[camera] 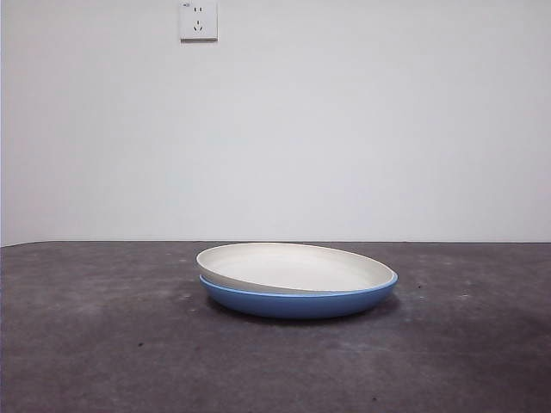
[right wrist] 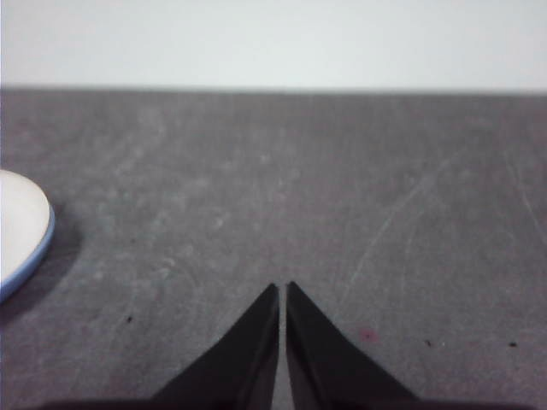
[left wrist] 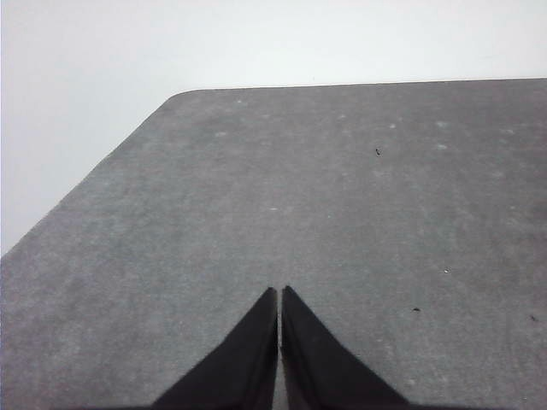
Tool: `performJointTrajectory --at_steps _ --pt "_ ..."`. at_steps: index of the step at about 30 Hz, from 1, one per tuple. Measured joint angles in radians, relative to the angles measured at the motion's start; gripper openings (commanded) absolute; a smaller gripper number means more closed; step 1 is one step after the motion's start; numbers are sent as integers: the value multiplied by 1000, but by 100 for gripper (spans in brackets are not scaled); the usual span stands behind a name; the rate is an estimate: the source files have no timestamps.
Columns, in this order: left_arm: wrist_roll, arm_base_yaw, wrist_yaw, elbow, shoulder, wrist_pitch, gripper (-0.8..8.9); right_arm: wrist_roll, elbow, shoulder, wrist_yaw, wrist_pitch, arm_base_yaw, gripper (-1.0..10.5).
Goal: Pick up the white plate, put it on the blue plate, put it on desk
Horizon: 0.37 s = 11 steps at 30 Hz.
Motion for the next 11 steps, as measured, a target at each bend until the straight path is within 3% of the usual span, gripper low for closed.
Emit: performJointTrajectory --at_steps 11 --pt "0 0 0 0 0 0 9 1 0 -1 0 3 4 8"
